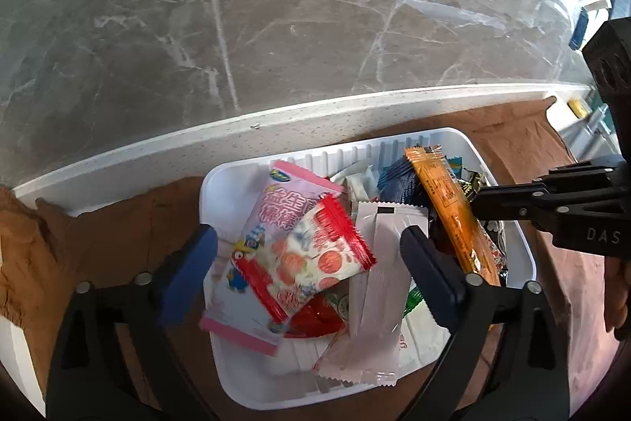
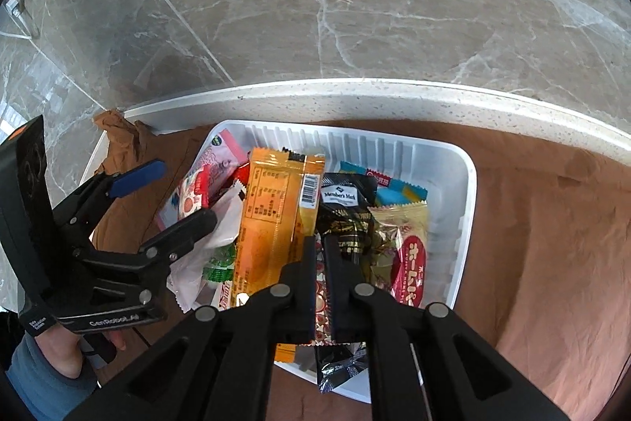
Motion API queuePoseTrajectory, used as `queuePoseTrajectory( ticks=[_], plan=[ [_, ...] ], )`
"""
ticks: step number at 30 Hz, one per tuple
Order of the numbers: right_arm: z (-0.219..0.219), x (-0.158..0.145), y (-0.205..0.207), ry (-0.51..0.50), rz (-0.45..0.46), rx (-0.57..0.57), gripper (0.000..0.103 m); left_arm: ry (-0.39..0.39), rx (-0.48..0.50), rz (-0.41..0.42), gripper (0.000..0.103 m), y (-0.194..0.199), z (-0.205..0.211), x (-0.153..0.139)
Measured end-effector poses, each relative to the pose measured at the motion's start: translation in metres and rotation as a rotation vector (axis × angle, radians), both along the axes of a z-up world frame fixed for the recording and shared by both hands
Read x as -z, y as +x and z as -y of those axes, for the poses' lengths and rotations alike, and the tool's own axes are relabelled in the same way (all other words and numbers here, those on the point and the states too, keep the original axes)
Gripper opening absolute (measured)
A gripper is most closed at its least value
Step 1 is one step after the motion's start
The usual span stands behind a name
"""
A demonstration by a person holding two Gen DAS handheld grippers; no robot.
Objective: Organize snacks
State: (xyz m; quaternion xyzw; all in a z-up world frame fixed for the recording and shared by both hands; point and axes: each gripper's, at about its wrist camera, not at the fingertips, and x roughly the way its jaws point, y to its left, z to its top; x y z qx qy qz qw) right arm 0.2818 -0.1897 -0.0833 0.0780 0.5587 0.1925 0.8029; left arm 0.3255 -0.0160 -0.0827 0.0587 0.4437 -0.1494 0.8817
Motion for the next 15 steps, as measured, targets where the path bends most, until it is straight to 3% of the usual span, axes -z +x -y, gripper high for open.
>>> queuePoseTrajectory(
  ticks=[3, 11, 14, 15],
  plan=[
    [0.002, -0.003, -0.002, 0.009, 0.011, 0.014, 0.024, -0.004, -0.013, -0.001, 0.100, -0.003, -0.002, -0.002],
    [0.009, -0.023, -0.009, 0.018, 0.053, 0.047, 0.028, -0.001, -0.073, 0.045, 0.103, -0.023, -0.008, -0.022],
    [0.016, -0.042, -0.019, 0.059, 0.110, 0.083, 0.050, -0.011, -0.096, 0.069, 0.103, -0.035, -0.010, -0.034],
    [0.018, -0.048, -0.022, 0.068, 0.131, 0.096, 0.063, -0.022, -0.098, 0.075, 0.103, -0.040, -0.011, -0.038]
  ],
)
